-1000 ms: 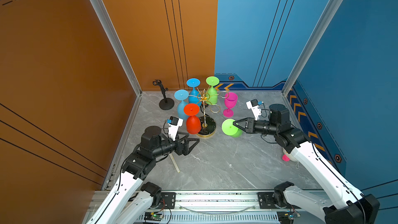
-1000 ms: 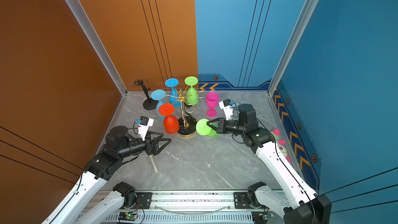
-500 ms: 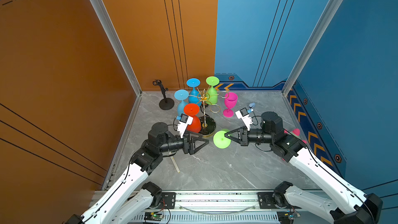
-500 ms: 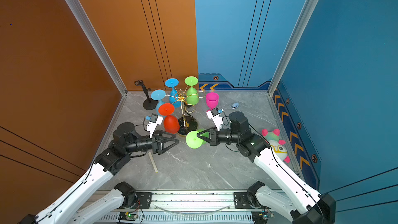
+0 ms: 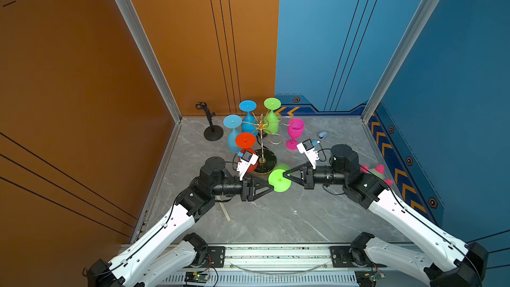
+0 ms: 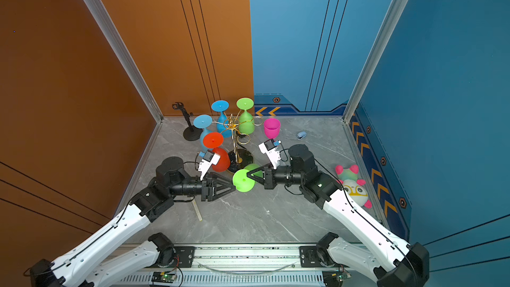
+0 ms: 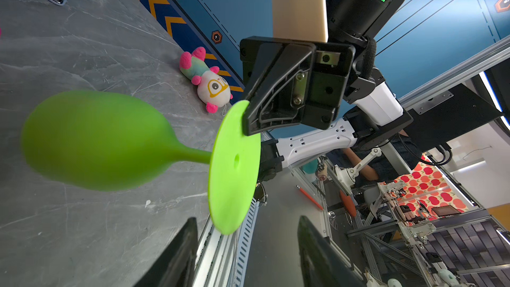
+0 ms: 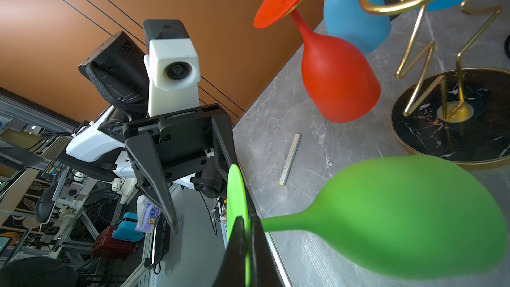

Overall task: Take the wine glass off the wine glass rack
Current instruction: Pick up the wine glass from the wine glass rack.

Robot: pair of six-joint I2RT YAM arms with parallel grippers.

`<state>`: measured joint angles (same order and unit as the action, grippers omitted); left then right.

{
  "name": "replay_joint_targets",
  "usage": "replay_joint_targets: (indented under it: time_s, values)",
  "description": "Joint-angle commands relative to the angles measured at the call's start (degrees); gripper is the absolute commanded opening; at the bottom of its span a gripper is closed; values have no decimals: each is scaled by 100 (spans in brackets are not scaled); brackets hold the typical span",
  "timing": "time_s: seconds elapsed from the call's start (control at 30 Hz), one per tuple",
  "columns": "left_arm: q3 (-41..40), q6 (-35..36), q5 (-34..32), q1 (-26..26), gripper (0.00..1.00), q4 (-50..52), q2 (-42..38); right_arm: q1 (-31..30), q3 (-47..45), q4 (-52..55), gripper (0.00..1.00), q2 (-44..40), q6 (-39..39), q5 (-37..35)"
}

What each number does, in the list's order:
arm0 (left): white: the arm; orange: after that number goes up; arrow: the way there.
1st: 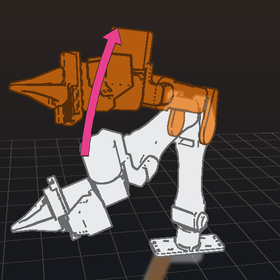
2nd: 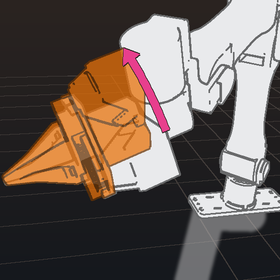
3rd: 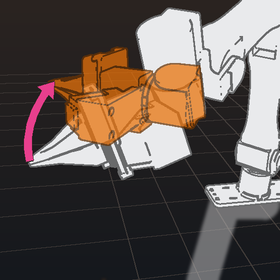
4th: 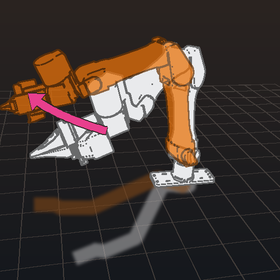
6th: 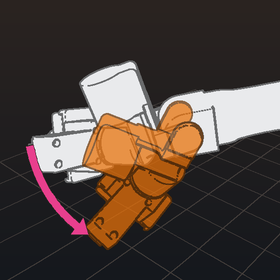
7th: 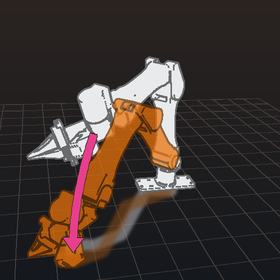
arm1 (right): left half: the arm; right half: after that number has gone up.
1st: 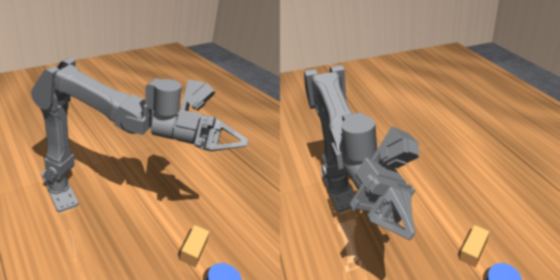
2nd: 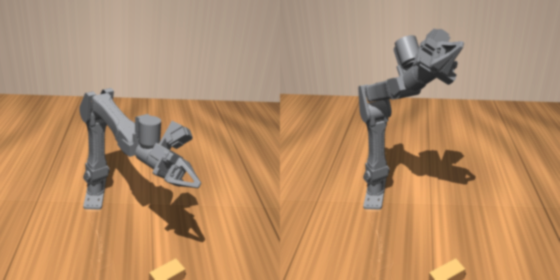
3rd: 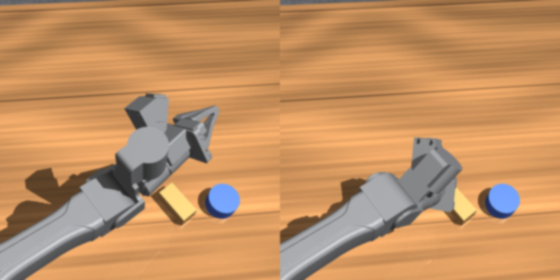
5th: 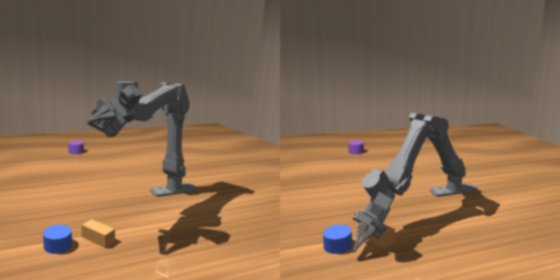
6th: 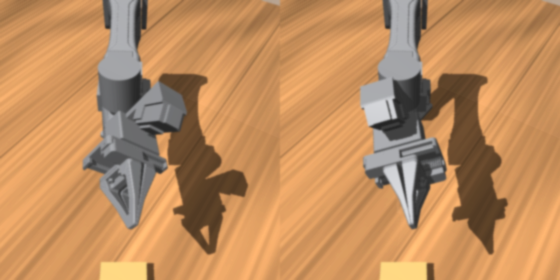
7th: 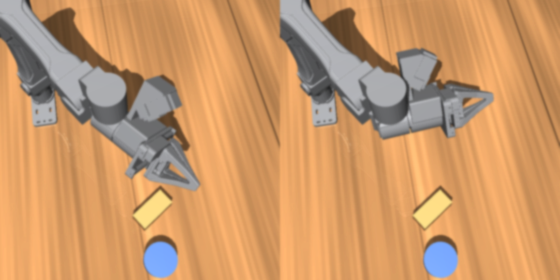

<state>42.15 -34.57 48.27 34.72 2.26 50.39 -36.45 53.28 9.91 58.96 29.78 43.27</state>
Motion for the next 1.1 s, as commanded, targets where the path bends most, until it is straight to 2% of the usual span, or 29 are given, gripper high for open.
replay_joint_targets:
  time_s: [0.0, 0.37, 0.6, 0.83, 0.9, 1.07]
  values:
    - [205, 5, 156, 94, 54, -201, 49, -59, 51, -257, 0, 41, -121, -81]
    - [220, -186, 156, 190, 37, -447, 171, -109, 26, -301, 0, 98, -157, -97]
    - [199, -212, 130, 210, 17, -485, 197, -126, -4, -322, 0, 98, -157, -99]
    - [181, -231, 124, 210, 4, -547, 216, -125, -10, -288, 1, 76, -174, -99]
    - [182, -229, 130, 213, 0, -550, 217, -118, -6, -264, 3, 65, -182, -99]
    - [174, -225, 147, 215, 0, -546, 219, -112, 16, -154, 7, 15, -202, -116]
